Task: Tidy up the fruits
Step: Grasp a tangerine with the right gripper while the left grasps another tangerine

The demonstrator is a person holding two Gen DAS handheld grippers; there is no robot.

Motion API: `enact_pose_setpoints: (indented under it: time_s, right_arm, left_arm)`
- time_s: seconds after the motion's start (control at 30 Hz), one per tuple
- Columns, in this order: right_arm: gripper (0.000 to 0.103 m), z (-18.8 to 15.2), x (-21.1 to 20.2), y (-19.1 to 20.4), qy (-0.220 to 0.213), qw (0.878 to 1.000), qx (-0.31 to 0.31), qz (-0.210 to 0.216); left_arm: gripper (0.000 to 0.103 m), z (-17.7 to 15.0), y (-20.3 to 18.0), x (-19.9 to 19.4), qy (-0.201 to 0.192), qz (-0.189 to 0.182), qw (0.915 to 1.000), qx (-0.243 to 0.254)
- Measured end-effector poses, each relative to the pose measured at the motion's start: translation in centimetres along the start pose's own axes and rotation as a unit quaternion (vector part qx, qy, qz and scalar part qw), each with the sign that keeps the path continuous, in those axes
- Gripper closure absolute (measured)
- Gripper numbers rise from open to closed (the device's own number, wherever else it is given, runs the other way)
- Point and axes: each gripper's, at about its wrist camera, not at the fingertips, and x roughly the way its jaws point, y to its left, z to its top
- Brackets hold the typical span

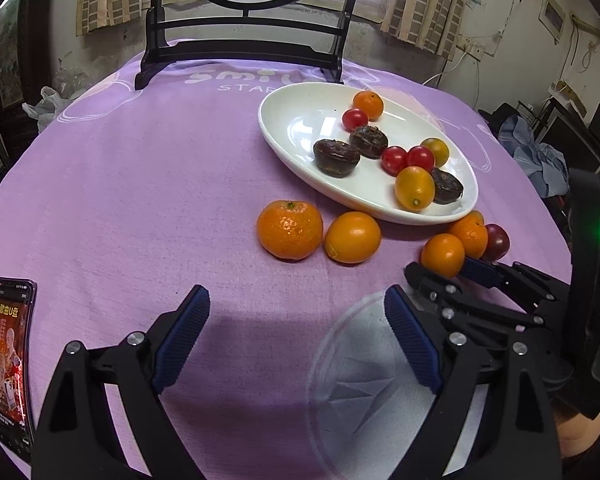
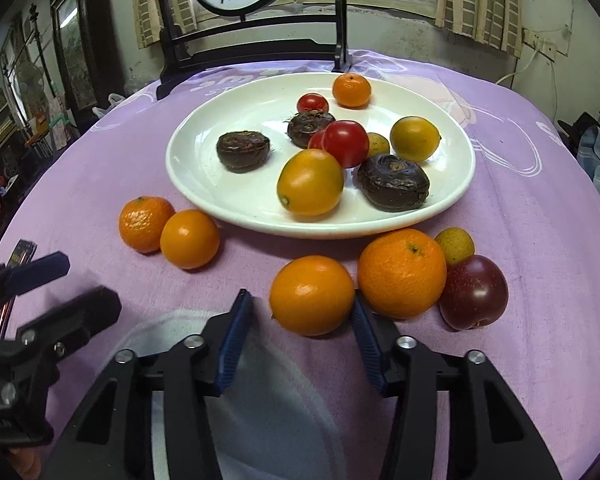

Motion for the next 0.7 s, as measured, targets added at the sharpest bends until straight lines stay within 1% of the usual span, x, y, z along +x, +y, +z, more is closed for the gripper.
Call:
enact_pose_setpoints:
  time_s: [0.03, 0.13, 0.2, 0.33, 0.43, 0.53, 0.63, 0.7]
  right_arm:
    - [0.064, 0.2, 0.1, -0.2, -0.002, 1.000, 0.004, -0.001]
    - [0.064, 0.2, 0.0, -0.6, 0.000, 1.000, 0.018, 0.013]
    - [0.064, -0.1, -0.5, -0.7, 0.001, 1.000, 0.015, 0.020]
    - [0.064, -1.5, -2.6, -1.8, -0.007, 0.999, 0.011, 0.033]
    - [0.064, -2.5, -3.8, -3.2, -0.015, 0.999, 0.015, 0.034]
    - [0.064, -3.4, -4.4, -4.6, -0.020, 0.999, 0.026, 0.039]
    - [0.064, -3.6, -4.6, -5.4, -0.020, 0.998, 0.033, 0.058]
    - [0.064, -3.5, -5.2, -5.4, -0.028, 0.996, 0.033, 0.072]
  left_arm:
    - [0.016, 0.0, 0.0, 0.0, 0.000, 0.000, 1.0000, 0.000]
    - [0.016, 0.0, 0.0, 0.1, -0.002, -0.008, 1.0000, -0.001]
    - [0.016, 0.0, 0.0, 0.1, -0.004, -0.012, 0.9999, -0.001]
    - [0.016, -0.1, -0.1, 0.5, 0.001, -0.012, 0.9999, 0.000]
    - [0.016, -0.1, 0.2, 0.5, 0.000, -0.014, 0.9999, -0.003]
    - [0.016, -0.1, 0.4, 0.6, -0.001, 0.008, 1.0000, 0.003]
    - [0.017, 0.2, 0.8, 1.0, 0.007, 0.020, 0.9998, -0.002]
    - [0.022, 0.4, 0.8, 1.6, 0.016, 0.024, 0.9996, 0.000]
